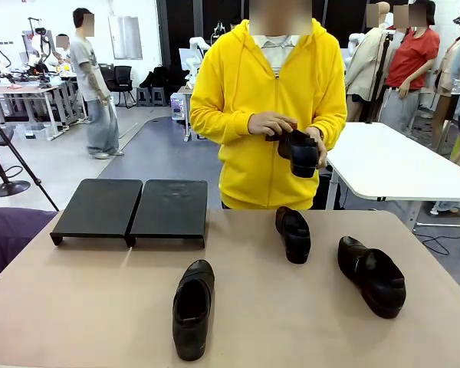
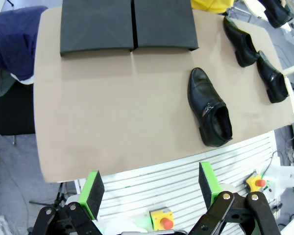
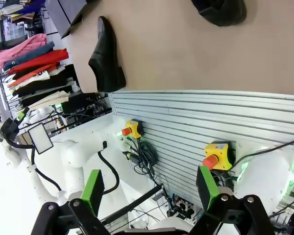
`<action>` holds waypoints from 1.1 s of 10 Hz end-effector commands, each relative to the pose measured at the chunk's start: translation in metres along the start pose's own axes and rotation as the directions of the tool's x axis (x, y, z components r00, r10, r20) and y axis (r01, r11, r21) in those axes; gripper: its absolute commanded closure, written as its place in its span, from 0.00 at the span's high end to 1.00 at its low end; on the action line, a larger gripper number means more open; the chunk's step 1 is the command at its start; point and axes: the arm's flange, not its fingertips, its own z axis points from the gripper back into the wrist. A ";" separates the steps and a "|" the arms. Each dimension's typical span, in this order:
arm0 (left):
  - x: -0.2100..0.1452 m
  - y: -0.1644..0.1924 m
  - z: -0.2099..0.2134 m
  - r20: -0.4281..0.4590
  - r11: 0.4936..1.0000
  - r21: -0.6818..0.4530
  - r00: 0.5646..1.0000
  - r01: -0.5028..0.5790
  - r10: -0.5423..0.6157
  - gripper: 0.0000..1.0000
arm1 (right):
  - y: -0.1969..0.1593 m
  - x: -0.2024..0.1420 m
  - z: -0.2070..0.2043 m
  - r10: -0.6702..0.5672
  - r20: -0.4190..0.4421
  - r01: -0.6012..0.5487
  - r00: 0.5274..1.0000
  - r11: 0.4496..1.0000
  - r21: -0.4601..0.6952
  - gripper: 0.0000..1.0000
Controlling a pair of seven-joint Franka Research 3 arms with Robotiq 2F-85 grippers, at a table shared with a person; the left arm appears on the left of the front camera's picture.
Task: Organize the shoes by placing them on the stand.
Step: Place the Shoe from the middle of the table onto the Shoes Stand.
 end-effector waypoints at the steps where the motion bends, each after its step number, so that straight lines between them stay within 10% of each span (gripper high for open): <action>1: 0.001 0.001 -0.001 0.011 1.000 -0.010 1.000 0.005 -0.004 1.00 | -0.003 0.000 0.005 0.024 -0.007 -0.024 1.000 1.000 -0.006 1.00; 3: 0.003 -0.025 -0.010 -0.059 1.000 0.012 0.998 0.016 -0.015 1.00 | -0.003 0.000 0.005 0.024 -0.007 -0.024 1.000 1.000 -0.006 1.00; 8: -0.028 -0.271 -0.219 -0.387 0.958 -0.219 0.885 0.183 -0.258 1.00 | -0.003 0.000 0.005 0.024 -0.007 -0.024 1.000 1.000 -0.006 1.00; 11: -0.034 -0.305 -0.281 -0.512 0.982 -0.157 0.841 0.108 -0.175 1.00 | -0.003 0.000 0.005 0.024 -0.007 -0.024 1.000 1.000 -0.006 1.00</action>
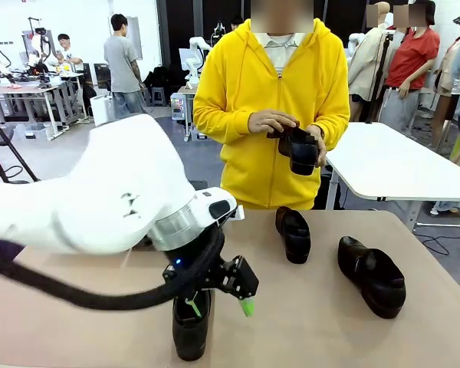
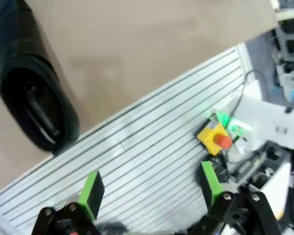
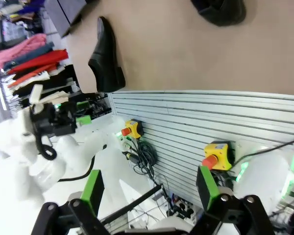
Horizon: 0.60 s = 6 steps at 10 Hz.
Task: Organize the shoes by placing them on the stand.
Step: Place the Shoe from the middle of the table onto the Shoes Stand.
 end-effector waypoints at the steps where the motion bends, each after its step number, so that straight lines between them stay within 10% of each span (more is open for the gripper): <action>1: -0.025 -0.004 0.016 0.039 0.999 -0.007 0.999 0.038 -0.038 1.00 | -0.003 -0.001 0.004 0.024 -0.007 -0.024 1.000 1.000 -0.003 1.00; 6: 0.014 -0.001 -0.028 0.058 0.986 0.121 0.993 -0.113 0.107 1.00 | -0.003 -0.001 0.004 0.024 -0.007 -0.024 1.000 1.000 -0.003 1.00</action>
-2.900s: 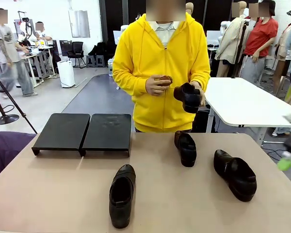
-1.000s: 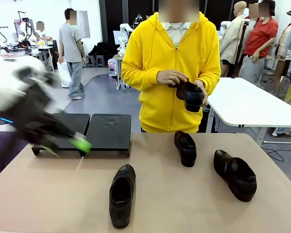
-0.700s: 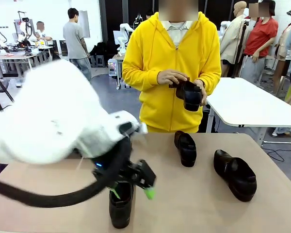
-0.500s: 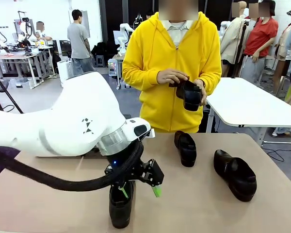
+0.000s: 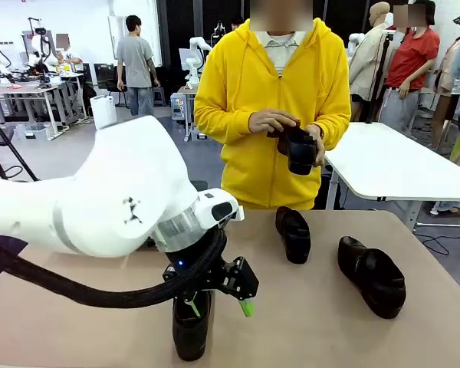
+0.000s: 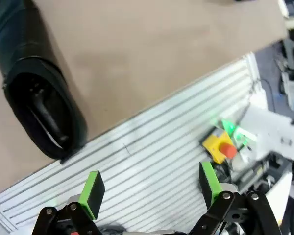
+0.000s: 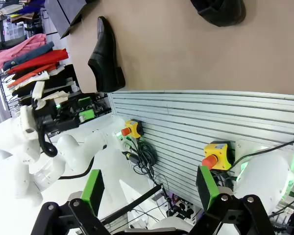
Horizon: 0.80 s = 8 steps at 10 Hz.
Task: Organize the shoes by placing them on the stand.
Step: Place the Shoe from the middle of the table onto the Shoes Stand.
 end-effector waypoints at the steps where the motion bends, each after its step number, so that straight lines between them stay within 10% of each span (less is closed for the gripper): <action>1: 0.018 -0.003 -0.024 0.050 0.991 0.103 0.995 -0.087 0.083 1.00 | -0.003 -0.001 0.004 0.024 -0.007 -0.024 1.000 1.000 -0.003 1.00; 8: 0.045 0.020 -0.078 0.154 0.942 0.217 0.962 -0.255 0.225 1.00 | -0.003 -0.001 0.004 0.024 -0.007 -0.024 1.000 1.000 -0.003 1.00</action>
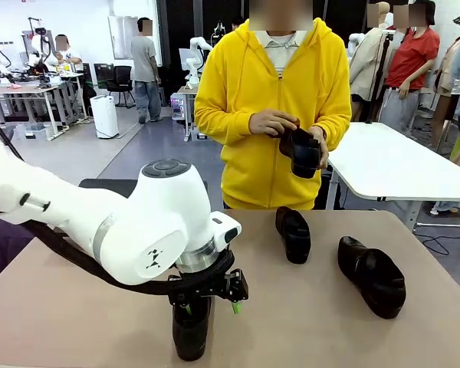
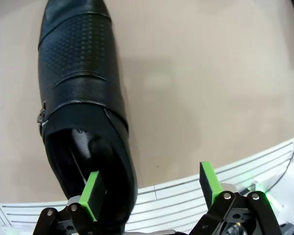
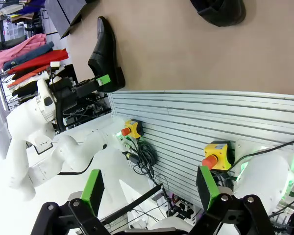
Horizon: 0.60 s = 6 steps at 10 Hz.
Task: Organize the shoes by placing them on the stand.
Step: Place the Shoe from the middle of the table onto the Shoes Stand.
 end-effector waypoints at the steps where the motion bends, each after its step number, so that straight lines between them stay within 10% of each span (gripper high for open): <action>1: 0.007 -0.014 -0.014 0.035 0.997 0.049 0.998 -0.051 0.050 1.00 | -0.003 -0.001 0.004 0.024 -0.008 -0.024 1.000 1.000 -0.003 1.00; 2: 0.009 -0.015 -0.016 0.033 0.997 0.058 0.998 -0.055 0.053 1.00 | -0.003 -0.001 0.004 0.024 -0.008 -0.024 1.000 1.000 -0.003 1.00; 3: 0.010 -0.016 -0.016 0.042 0.995 0.058 0.996 -0.076 0.074 0.62 | -0.003 -0.001 0.004 0.024 -0.008 -0.024 1.000 1.000 -0.003 1.00; 4: 0.011 -0.016 -0.016 0.049 0.994 0.073 0.996 -0.076 0.072 0.02 | -0.003 -0.001 0.004 0.024 -0.008 -0.024 1.000 1.000 -0.003 1.00; 6: 0.011 -0.017 -0.016 0.048 0.993 0.096 0.996 -0.075 0.071 0.00 | -0.003 -0.001 0.004 0.024 -0.008 -0.024 1.000 1.000 -0.003 1.00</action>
